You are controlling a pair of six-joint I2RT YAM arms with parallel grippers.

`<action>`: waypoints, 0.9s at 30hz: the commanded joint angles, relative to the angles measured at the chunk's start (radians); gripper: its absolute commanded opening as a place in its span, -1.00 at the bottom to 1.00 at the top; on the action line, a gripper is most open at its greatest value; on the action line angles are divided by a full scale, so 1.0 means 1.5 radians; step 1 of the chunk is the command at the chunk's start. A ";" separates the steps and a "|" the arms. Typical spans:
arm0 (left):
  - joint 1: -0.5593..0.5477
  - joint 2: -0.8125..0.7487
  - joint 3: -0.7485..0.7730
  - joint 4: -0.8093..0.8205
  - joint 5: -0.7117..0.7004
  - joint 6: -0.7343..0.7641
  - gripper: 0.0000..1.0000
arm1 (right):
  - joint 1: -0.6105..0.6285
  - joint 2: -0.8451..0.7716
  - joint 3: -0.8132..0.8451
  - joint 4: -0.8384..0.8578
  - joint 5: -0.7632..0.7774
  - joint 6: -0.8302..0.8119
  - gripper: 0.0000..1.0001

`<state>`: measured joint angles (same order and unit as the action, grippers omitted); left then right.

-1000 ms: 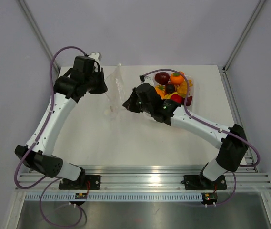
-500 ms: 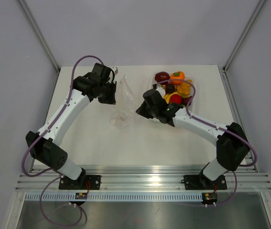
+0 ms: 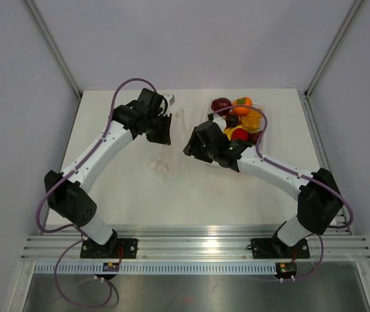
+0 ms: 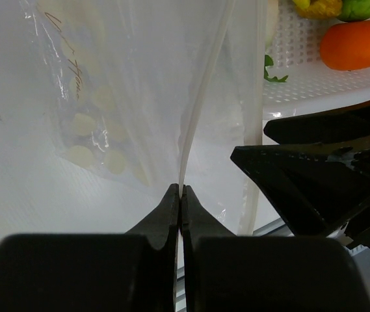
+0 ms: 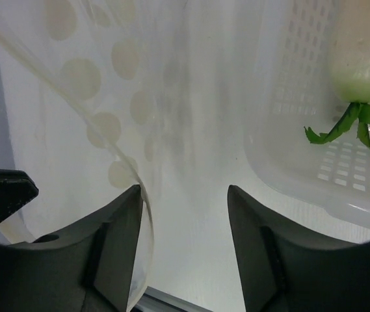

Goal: Place the food in the zip-top bag and seal the zipper
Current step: Open the zipper of the food storage bag at the center of the board.

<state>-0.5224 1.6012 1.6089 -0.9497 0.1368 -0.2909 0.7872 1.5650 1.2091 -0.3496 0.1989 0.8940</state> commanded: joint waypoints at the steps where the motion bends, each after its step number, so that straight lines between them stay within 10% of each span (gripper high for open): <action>1: 0.001 0.003 0.002 0.019 0.029 0.021 -1.00 | -0.002 0.008 0.062 -0.010 0.001 -0.057 0.28; 6: 0.001 0.000 -0.001 0.014 0.045 0.028 -1.00 | -0.004 0.062 0.118 -0.013 -0.032 -0.095 0.21; 14: 0.001 -0.002 0.003 0.001 0.041 0.029 -1.00 | -0.042 0.110 0.156 -0.060 -0.014 -0.076 -0.96; 27: 0.002 -0.035 0.023 0.022 0.064 0.005 -1.00 | -0.069 0.127 0.155 -0.106 0.005 -0.079 -1.00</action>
<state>-0.5217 1.5997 1.6100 -0.9707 0.1501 -0.2634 0.6807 1.7386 1.4097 -0.5041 0.1894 0.7795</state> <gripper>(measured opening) 0.008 0.012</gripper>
